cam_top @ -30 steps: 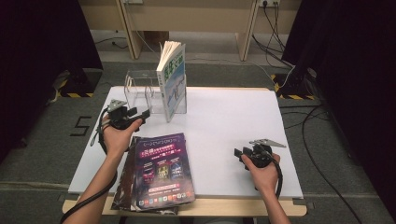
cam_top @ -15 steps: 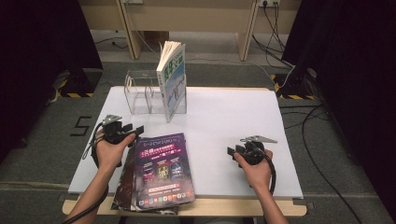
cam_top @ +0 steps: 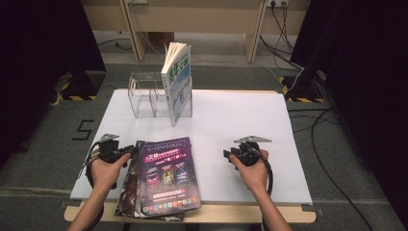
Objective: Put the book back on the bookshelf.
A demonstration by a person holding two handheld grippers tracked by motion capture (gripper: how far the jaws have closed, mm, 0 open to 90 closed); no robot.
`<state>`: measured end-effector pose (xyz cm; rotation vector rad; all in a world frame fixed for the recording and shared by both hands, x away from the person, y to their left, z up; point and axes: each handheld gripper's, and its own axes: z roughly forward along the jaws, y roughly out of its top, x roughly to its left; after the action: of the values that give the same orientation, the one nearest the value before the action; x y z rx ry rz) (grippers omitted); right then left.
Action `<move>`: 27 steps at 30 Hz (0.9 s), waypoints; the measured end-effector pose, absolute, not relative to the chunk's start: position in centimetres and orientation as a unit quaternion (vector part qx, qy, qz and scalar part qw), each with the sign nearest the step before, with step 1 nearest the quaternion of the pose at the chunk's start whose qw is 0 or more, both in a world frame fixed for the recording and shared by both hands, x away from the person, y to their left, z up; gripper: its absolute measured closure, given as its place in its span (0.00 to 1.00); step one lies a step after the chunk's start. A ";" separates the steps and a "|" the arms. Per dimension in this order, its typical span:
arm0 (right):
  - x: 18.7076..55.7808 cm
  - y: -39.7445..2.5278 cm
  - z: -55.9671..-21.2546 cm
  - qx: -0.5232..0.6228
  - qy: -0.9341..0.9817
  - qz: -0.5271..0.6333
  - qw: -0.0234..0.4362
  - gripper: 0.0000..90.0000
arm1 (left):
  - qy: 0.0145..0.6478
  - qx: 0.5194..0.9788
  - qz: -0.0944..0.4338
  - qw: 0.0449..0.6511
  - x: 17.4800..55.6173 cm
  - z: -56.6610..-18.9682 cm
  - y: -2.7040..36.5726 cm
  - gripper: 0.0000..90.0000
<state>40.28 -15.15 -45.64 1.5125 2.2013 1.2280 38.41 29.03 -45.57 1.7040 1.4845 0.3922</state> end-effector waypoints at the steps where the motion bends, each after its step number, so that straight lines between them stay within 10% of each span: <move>1: 40.3 -14.9 -45.6 0.512 0.746 0.415 0.099 0.67 | 0.591 0.677 0.155 0.410 38.3 -45.7 29.0 0.82; 27: 42.6 -10.1 -45.7 0.487 0.775 0.395 0.081 0.68 | 0.581 0.726 0.164 0.329 39.6 -47.1 27.4 0.97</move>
<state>42.59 -10.11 -45.73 1.4546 2.3171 1.1820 39.58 27.38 -47.14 1.8986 1.5207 0.4294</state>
